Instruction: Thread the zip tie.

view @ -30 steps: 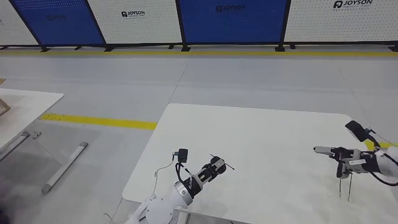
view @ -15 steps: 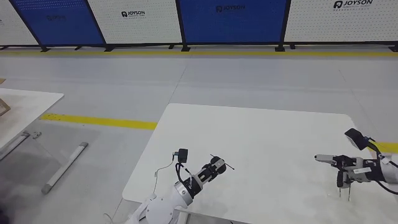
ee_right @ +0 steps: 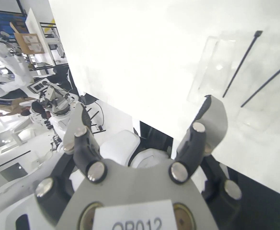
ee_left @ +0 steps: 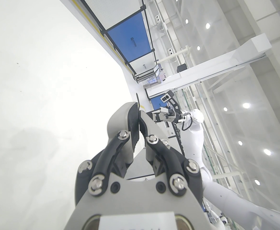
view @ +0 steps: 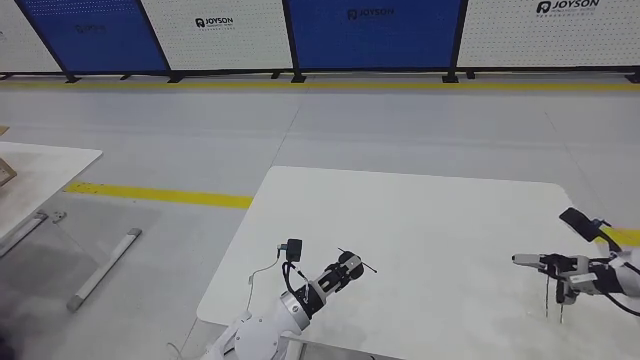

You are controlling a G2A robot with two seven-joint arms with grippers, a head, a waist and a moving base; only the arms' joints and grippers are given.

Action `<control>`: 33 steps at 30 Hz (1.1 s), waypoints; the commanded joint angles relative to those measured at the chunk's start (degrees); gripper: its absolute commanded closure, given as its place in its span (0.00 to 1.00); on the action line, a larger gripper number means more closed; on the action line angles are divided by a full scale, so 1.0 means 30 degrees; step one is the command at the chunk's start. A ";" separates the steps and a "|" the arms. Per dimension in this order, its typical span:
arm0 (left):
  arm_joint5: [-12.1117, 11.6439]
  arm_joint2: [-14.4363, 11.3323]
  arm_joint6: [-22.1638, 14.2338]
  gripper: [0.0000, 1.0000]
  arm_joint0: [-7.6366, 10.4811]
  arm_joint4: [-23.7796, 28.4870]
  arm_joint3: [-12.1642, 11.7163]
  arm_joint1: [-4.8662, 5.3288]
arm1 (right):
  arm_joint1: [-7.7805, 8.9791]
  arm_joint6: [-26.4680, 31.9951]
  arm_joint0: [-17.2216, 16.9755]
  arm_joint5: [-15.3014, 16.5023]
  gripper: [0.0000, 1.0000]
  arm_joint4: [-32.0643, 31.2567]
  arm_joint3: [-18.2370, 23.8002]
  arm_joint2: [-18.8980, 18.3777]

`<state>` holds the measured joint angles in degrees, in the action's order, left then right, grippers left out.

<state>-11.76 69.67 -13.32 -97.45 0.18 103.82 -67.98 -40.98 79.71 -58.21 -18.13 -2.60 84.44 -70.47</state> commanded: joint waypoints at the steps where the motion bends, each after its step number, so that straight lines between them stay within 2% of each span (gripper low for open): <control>1: 0.0000 0.0000 0.0000 1.00 0.0000 0.0000 0.0000 0.0000 | 0.0281 -0.0023 0.0259 -0.0062 0.00 0.0055 -0.0146 0.1037; 2: 0.0000 0.0000 0.0000 1.00 0.0000 0.0000 0.0000 0.0000 | 0.0388 -0.0023 0.0517 -0.0450 0.00 -0.0061 -0.0267 0.1635; 25: 0.0000 0.0000 0.0000 1.00 0.0000 0.0000 0.0000 0.0000 | 0.0381 -0.0173 0.0477 -0.0431 0.00 -0.0036 -0.0289 0.1632; 27: 0.0000 0.0000 0.0000 1.00 0.0000 0.0000 0.0000 0.0000 | 0.0348 -0.1755 0.0257 -0.0450 0.00 -0.0118 -0.0342 0.1446; 28: 0.0000 0.0000 0.0000 1.00 0.0000 0.0000 0.0000 0.0000 | 0.0332 -0.3264 -0.0063 -0.0450 0.00 -0.0164 -0.0459 0.1198; 30: 0.0000 0.0000 0.0000 1.00 0.0000 0.0000 0.0000 0.0000 | 0.0335 -0.4738 -0.0723 -0.0450 0.00 -0.0130 0.0005 0.0916; 33: 0.0000 0.0000 0.0000 1.00 0.0000 0.0000 0.0000 0.0000 | 0.0485 -0.6813 -0.2005 -0.0450 0.00 -0.0128 0.0821 -0.0139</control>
<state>-11.76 69.68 -13.32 -97.45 0.18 103.82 -67.98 -39.71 61.62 -62.80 -19.48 -2.83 85.94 -69.69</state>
